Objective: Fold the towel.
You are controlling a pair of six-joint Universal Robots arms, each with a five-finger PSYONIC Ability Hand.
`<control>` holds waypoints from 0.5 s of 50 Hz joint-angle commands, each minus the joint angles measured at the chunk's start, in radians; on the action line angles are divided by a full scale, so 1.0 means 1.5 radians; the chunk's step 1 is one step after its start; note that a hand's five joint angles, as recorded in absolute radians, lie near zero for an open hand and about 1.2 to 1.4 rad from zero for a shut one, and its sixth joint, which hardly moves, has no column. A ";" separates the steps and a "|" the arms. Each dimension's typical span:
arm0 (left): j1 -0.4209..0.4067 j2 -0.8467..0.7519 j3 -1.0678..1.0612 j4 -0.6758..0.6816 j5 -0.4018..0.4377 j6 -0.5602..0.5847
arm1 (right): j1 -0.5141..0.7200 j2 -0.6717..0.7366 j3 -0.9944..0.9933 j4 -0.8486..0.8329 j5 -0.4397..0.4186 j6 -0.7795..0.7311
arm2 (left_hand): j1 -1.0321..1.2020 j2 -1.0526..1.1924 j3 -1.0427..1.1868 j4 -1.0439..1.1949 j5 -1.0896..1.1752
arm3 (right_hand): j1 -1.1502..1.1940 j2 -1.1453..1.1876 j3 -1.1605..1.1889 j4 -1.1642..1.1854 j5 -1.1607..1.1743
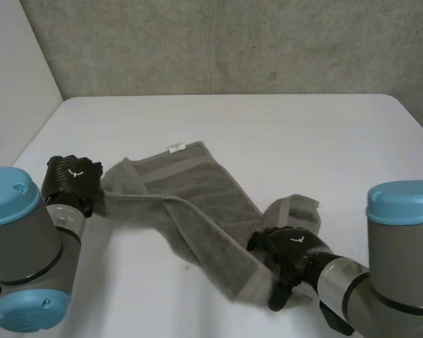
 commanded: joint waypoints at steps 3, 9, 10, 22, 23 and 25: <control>0.001 0.001 0.011 0.000 0.001 0.000 | 0.016 0.041 -0.040 -0.012 0.046 0.001 | 0.159 0.119 0.120 0.119 0.128 | 0.636 0.674 0.679 0.681 0.684; -0.002 0.000 0.053 0.005 0.002 0.001 | 0.014 0.033 -0.100 -0.045 0.101 -0.027 | 0.159 0.119 0.120 0.119 0.128 | 0.663 0.700 0.705 0.708 0.711; -0.002 -0.006 0.079 0.006 0.003 0.001 | 0.010 0.029 -0.133 -0.045 0.109 -0.049 | 0.159 0.119 0.120 0.119 0.128 | 0.663 0.700 0.705 0.708 0.711; -0.027 -0.062 0.481 0.011 0.018 -0.049 | 0.006 -0.013 -0.417 -0.277 0.132 -0.221 | 0.159 0.119 0.120 0.119 0.128 | 0.663 0.700 0.705 0.708 0.711; -0.027 -0.064 0.530 0.012 0.016 -0.080 | 0.006 -0.013 -0.417 -0.278 0.132 -0.221 | 0.159 0.119 0.120 0.119 0.128 | 0.663 0.700 0.705 0.708 0.711; -0.028 -0.064 0.564 0.012 0.012 -0.117 | 0.007 -0.022 -0.412 -0.350 0.136 -0.229 | 0.159 0.119 0.120 0.119 0.128 | 0.663 0.700 0.705 0.708 0.711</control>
